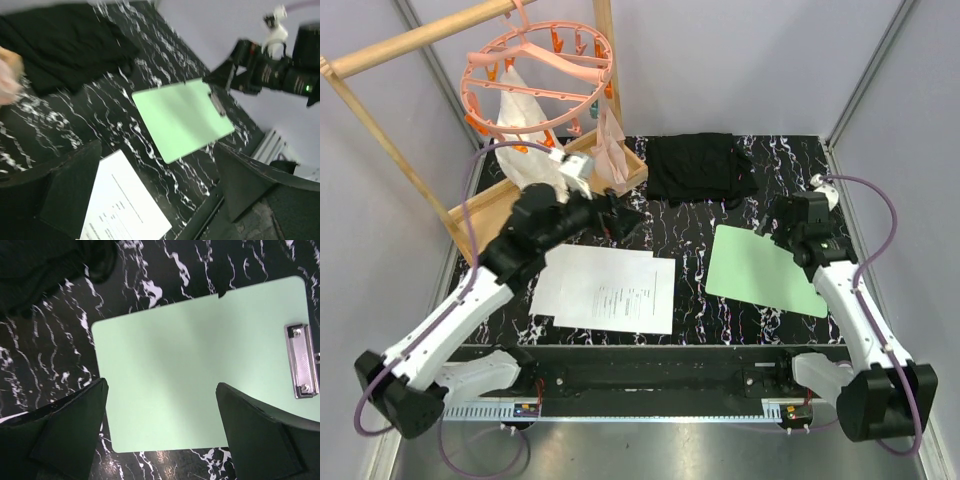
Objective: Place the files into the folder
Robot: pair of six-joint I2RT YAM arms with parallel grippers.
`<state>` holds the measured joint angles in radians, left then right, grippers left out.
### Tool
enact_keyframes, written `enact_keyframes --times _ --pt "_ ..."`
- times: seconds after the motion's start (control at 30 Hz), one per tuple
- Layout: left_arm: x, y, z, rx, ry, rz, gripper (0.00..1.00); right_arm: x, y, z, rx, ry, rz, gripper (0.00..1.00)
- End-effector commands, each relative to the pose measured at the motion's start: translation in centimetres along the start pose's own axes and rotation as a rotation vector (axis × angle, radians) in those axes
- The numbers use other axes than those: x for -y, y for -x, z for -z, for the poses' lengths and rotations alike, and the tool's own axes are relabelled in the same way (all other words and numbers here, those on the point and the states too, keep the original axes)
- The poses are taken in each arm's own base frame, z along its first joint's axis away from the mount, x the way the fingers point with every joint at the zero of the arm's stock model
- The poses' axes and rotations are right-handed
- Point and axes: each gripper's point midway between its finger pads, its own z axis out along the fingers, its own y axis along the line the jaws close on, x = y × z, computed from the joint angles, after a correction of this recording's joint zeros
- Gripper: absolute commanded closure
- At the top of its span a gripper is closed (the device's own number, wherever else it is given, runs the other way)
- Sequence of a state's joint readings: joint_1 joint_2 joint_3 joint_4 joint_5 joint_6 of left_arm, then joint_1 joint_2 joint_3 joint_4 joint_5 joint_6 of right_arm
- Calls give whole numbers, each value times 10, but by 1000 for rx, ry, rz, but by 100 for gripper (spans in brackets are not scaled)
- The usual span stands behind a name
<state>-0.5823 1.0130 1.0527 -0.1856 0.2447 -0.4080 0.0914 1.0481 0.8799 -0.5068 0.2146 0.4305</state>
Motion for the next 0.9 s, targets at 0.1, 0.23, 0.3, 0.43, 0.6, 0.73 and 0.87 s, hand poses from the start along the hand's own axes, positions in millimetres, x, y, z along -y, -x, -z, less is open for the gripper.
enact_keyframes --times 0.1,0.23,0.3,0.43,0.6,0.73,0.87 --pt "44 -74 -86 -217 -54 -60 1 20 -13 -34 -82 -77 -53 0" --pt "70 -132 -151 -390 -93 -62 2 58 -12 -56 -126 -183 -132 0" --pt "84 -155 -169 -453 -123 -59 4 78 -14 -66 -142 -240 -161 0" --pt "95 -203 -219 -552 -159 -29 12 119 -15 -75 -153 -354 -238 0" --pt "83 -250 -248 -643 -123 30 13 158 -14 -78 -158 -451 -314 0" --pt "69 -280 -256 -711 -50 89 13 174 -19 -82 -181 -466 -357 0" --pt "50 -298 -253 -775 26 60 12 184 -30 -84 -214 -503 -332 0"
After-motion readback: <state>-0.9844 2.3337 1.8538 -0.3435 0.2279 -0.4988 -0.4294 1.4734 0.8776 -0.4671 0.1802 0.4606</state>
